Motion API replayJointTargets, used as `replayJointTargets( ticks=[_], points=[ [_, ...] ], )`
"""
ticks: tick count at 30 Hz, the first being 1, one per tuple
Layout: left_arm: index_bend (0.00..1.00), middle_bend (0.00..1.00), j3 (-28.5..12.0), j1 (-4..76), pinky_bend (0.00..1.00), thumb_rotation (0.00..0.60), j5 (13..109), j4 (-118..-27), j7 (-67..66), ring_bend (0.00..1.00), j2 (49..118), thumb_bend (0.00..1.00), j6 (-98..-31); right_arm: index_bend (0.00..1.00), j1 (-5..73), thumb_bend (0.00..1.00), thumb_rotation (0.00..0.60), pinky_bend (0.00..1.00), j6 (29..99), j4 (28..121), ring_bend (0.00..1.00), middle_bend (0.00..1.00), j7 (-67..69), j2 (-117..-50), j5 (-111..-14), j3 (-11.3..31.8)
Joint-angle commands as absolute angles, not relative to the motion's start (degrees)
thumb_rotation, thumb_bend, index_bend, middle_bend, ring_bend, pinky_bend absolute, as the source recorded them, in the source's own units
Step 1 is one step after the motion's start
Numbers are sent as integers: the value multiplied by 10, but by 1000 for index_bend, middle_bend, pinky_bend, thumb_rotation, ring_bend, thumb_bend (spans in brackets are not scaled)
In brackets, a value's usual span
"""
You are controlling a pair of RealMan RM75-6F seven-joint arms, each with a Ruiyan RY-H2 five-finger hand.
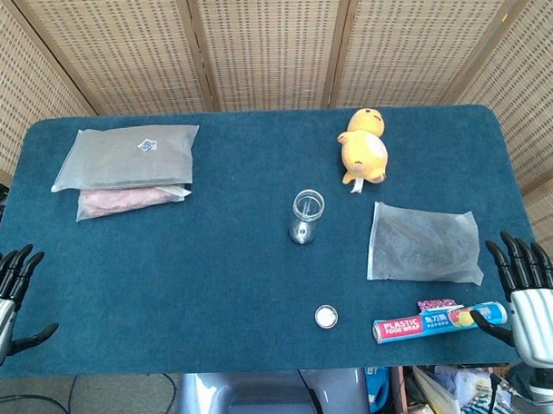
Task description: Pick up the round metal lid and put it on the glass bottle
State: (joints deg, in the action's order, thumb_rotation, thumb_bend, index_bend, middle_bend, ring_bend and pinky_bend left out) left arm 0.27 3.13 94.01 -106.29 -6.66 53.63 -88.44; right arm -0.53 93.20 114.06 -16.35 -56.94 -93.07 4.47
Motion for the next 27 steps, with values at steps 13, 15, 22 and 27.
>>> replayJointTargets(
  ticks=[13,15,22,27],
  points=[
    [0,0,-3,43,0,600,922,-1061,-65,0,540,14,-862,327,71,221,600,0,779,1126,0,0,-109,-545,-967,17],
    [0,0,-4,43,0,600,918,-1061,-65,0,540,15,-861,375,98,271,600,0,733,1123,0,0,-113,-542,-973,16],
    [0,0,-3,40,0,600,916,-1067,-68,0,537,17,-866,465,191,355,600,0,580,1112,0,0,-172,-587,-941,27],
    [0,0,-5,42,0,600,907,-1063,-62,0,537,17,-859,473,228,416,600,0,515,1099,0,0,-176,-635,-868,41]
  ],
)
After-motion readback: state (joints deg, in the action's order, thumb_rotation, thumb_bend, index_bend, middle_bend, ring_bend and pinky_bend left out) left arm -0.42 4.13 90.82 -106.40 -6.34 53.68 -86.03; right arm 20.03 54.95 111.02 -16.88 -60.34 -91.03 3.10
